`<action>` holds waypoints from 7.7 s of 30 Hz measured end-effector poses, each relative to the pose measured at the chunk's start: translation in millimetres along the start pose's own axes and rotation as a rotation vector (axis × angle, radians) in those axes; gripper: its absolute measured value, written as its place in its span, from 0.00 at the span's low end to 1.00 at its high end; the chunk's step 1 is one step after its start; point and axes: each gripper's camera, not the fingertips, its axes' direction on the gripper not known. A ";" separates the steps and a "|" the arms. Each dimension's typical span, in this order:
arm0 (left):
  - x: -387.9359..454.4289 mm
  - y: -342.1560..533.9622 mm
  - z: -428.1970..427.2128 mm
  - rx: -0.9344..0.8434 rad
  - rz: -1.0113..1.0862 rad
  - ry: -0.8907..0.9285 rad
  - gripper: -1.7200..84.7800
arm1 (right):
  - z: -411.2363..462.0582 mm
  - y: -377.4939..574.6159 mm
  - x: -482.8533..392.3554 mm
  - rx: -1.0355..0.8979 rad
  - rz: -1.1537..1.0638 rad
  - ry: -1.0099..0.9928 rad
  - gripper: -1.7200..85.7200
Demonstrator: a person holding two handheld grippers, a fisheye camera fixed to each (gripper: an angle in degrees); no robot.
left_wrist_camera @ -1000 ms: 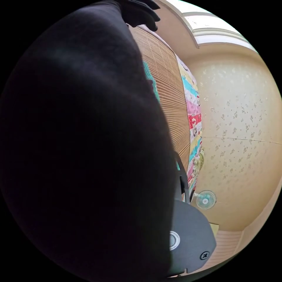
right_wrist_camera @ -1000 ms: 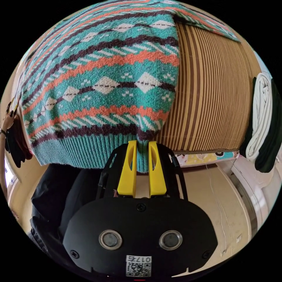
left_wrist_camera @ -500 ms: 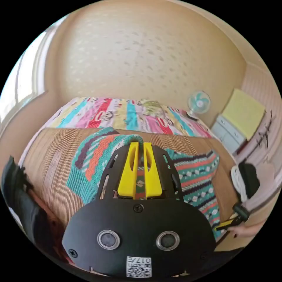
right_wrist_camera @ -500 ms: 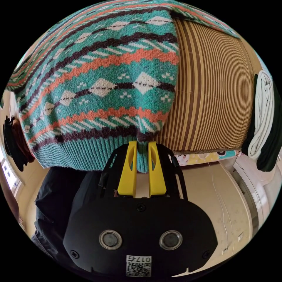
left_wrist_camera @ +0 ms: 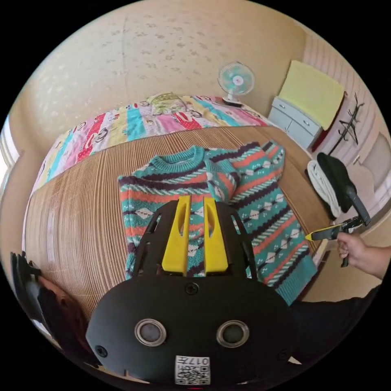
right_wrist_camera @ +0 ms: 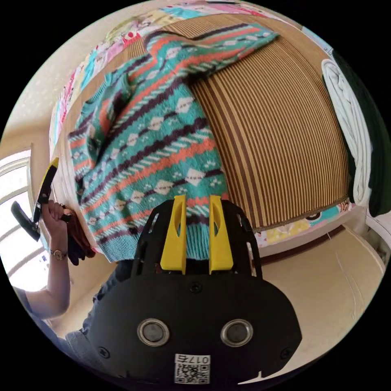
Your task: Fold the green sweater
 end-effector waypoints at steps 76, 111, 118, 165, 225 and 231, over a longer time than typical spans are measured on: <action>-261.5 79.7 25.7 0.171 -0.886 0.456 0.13 | -0.7 -25.9 -218.5 0.482 -0.620 -0.349 0.06; -267.7 122.8 6.5 -0.290 -0.515 0.228 0.13 | -17.4 -29.3 -111.6 0.235 -0.495 0.264 0.03; -234.4 226.7 -19.0 -0.629 -0.588 0.268 0.18 | -1.2 42.6 15.7 -0.079 -0.289 0.063 0.04; -456.5 121.7 122.8 0.057 -1.186 0.818 0.07 | 41.8 -133.2 138.9 0.251 0.180 -0.675 0.06; 176.6 63.4 253.8 -0.481 0.332 0.783 0.15 | -34.4 48.1 256.1 0.348 0.254 -0.198 0.05; 170.9 73.0 247.3 -0.443 0.233 0.855 0.18 | -61.1 68.4 305.0 0.365 0.072 -0.448 0.16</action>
